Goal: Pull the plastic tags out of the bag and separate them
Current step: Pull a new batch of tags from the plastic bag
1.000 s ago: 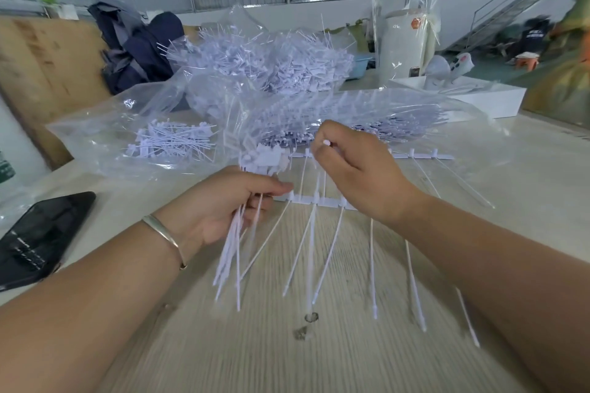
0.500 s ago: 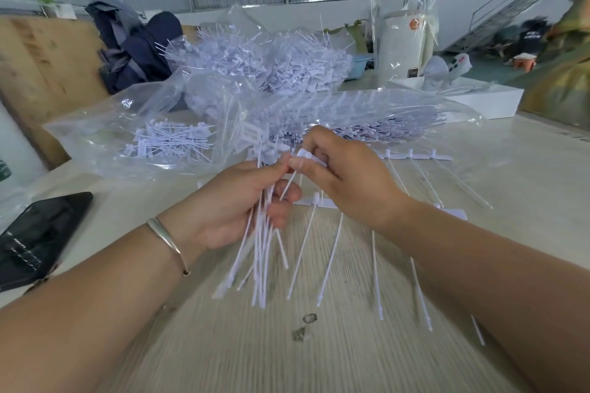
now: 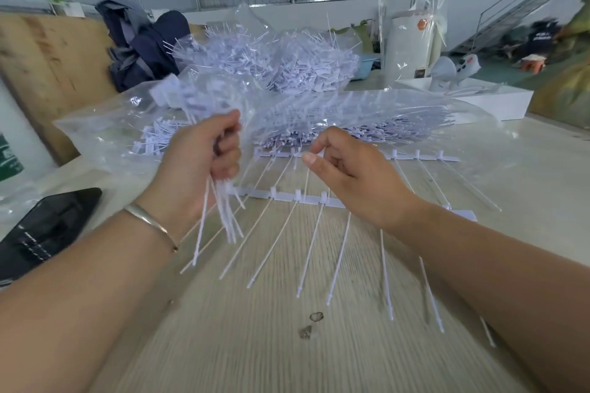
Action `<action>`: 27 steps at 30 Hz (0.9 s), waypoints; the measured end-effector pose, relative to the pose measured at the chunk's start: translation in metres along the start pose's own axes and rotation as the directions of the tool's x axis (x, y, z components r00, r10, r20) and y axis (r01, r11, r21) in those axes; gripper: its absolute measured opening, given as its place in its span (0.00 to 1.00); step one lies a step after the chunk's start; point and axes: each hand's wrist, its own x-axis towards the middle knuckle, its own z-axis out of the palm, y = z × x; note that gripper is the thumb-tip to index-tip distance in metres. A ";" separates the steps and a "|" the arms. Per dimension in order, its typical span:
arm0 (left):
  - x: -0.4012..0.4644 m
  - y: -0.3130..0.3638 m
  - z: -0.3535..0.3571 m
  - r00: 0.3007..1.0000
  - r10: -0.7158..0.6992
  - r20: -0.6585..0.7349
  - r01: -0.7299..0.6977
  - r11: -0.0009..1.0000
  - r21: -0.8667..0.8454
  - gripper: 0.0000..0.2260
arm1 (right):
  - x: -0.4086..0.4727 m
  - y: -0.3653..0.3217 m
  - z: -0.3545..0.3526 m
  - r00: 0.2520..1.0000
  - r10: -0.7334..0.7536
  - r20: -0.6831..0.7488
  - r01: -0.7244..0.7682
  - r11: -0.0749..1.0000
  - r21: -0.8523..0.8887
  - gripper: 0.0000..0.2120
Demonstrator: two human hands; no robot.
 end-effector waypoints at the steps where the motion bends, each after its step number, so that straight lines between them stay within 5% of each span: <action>1: 0.007 0.008 -0.009 0.995 0.048 -0.087 -0.040 0.995 0.091 0.12 | 0.000 0.000 0.001 1.000 -0.001 0.008 0.001 1.000 0.003 0.12; 5: 0.034 0.038 -0.049 0.963 -0.081 -0.257 0.195 0.868 0.456 0.11 | 0.001 0.000 0.002 0.998 -0.036 0.051 0.035 0.999 0.021 0.11; 9: 0.047 0.041 -0.076 0.960 -0.034 -0.279 0.257 0.504 0.824 0.10 | 0.000 0.001 0.001 0.996 -0.042 0.076 0.039 0.999 0.038 0.11; 12: 0.056 0.047 -0.079 0.958 -0.138 -0.253 0.279 0.234 0.931 0.09 | -0.001 0.001 0.000 0.996 -0.040 0.085 0.036 0.998 0.053 0.11; 15: 0.071 0.050 -0.076 0.936 -0.196 -0.293 0.318 0.112 0.941 0.12 | -0.001 0.000 -0.001 0.996 -0.040 0.085 0.035 0.997 0.065 0.11; 17: 0.082 0.052 -0.073 0.921 -0.218 -0.323 0.353 0.119 0.928 0.13 | -0.001 0.000 -0.001 0.995 -0.039 0.087 0.034 0.998 0.061 0.11; 21: 0.101 0.059 -0.079 0.820 -0.412 -0.397 0.531 0.289 0.796 0.12 | 0.000 0.002 0.000 0.995 -0.025 0.099 0.019 0.998 0.065 0.11; 25: 0.123 0.062 -0.078 0.907 -0.284 -0.312 0.422 0.600 0.680 0.02 | 0.003 0.002 0.003 0.993 -0.041 0.113 0.034 0.997 0.064 0.11; 27: 0.127 0.053 -0.081 0.927 -0.229 -0.299 0.368 0.719 0.589 0.15 | 0.003 0.001 0.003 0.991 -0.055 0.123 0.048 0.997 0.057 0.11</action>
